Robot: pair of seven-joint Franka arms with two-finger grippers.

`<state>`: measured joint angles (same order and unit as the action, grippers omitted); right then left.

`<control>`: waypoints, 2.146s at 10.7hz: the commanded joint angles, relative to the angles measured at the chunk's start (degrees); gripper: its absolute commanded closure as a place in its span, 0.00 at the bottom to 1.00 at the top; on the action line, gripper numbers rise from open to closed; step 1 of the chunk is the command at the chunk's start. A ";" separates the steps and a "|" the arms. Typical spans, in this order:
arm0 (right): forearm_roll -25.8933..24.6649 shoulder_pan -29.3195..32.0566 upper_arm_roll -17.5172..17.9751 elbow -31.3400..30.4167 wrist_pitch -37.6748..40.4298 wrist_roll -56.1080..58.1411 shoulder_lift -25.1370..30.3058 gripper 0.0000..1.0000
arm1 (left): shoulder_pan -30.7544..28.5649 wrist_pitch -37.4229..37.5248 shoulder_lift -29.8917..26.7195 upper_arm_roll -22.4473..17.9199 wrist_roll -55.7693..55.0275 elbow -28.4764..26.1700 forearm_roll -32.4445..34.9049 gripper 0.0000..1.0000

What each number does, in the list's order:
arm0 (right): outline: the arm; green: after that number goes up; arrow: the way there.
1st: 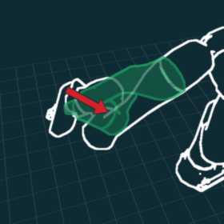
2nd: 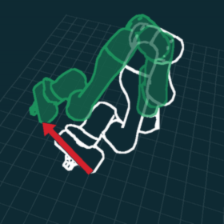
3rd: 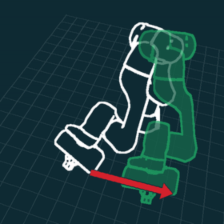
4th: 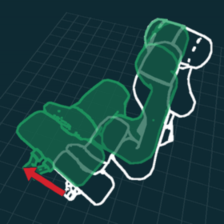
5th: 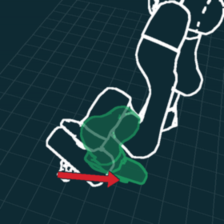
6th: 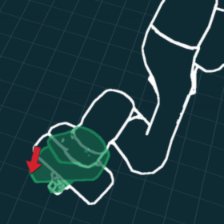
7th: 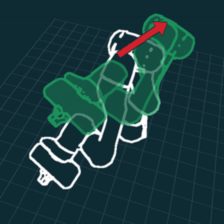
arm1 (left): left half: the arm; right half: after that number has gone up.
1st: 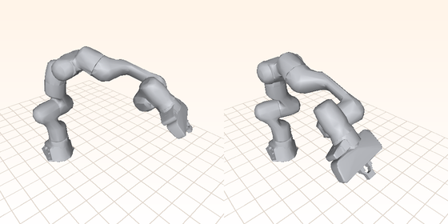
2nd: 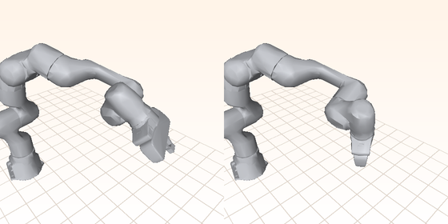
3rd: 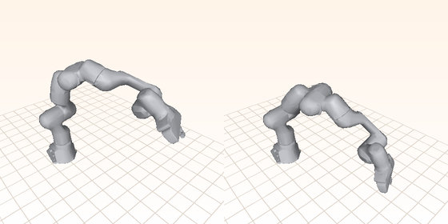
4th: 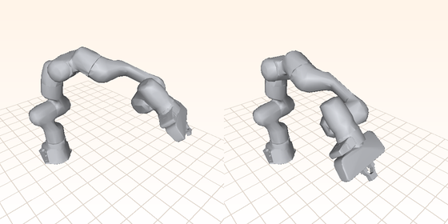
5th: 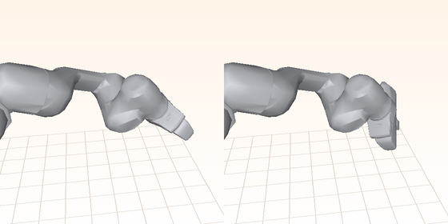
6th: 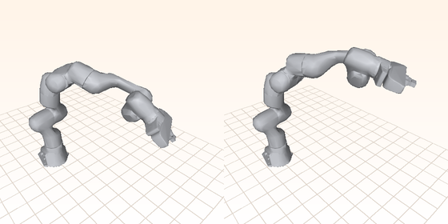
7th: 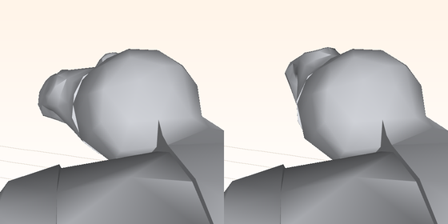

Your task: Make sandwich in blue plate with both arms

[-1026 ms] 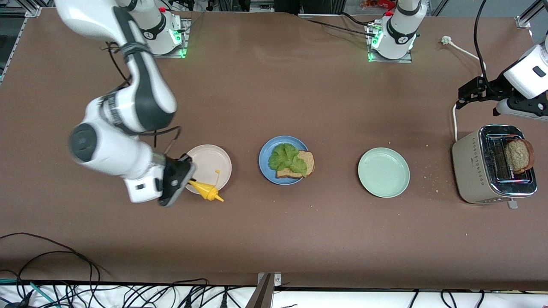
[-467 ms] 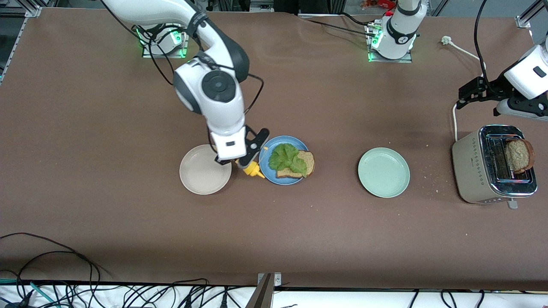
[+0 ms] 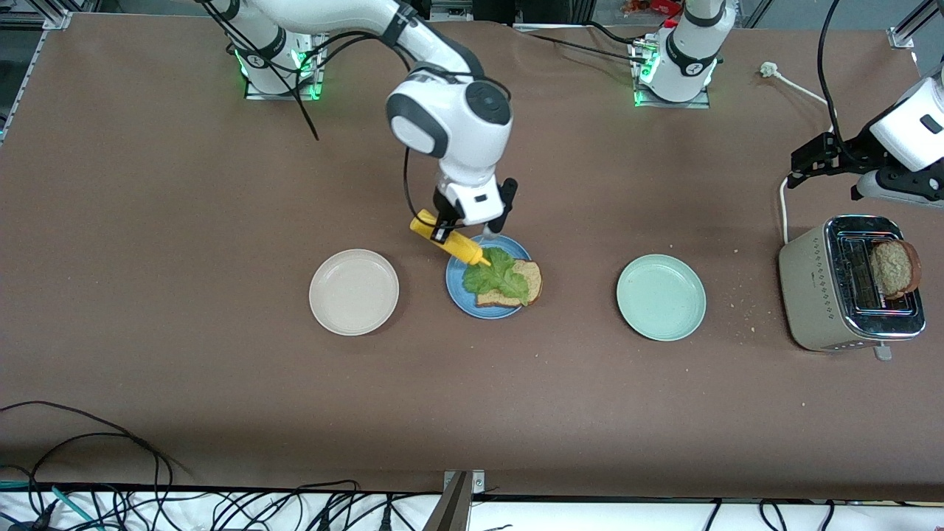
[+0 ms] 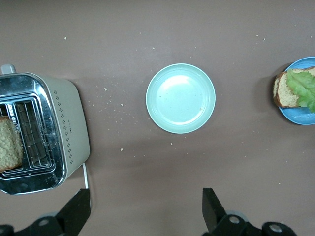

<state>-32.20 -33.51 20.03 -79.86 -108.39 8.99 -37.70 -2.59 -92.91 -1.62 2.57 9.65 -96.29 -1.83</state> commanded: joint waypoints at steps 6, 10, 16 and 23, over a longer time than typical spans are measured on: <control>-6.74 -1.05 0.09 0.58 4.50 -3.28 1.20 1.00 | -5.39 0.89 2.31 0.07 0.80 1.19 -0.45 0.00; 15.45 11.68 -0.08 0.32 6.95 13.20 12.71 1.00 | -9.98 -3.84 6.96 0.07 3.86 1.28 5.08 0.00; 52.09 36.39 -2.70 -1.00 12.31 47.11 18.80 1.00 | -20.26 -14.65 17.69 -0.02 23.64 1.28 5.44 0.00; 92.71 37.38 -32.75 -5.13 35.13 98.36 4.87 1.00 | -25.45 -20.91 23.76 0.16 22.54 1.28 5.08 0.72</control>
<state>50.53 3.61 -6.67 -85.42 -81.91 95.18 -25.64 -28.63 -114.50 21.60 2.09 35.71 -96.31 2.47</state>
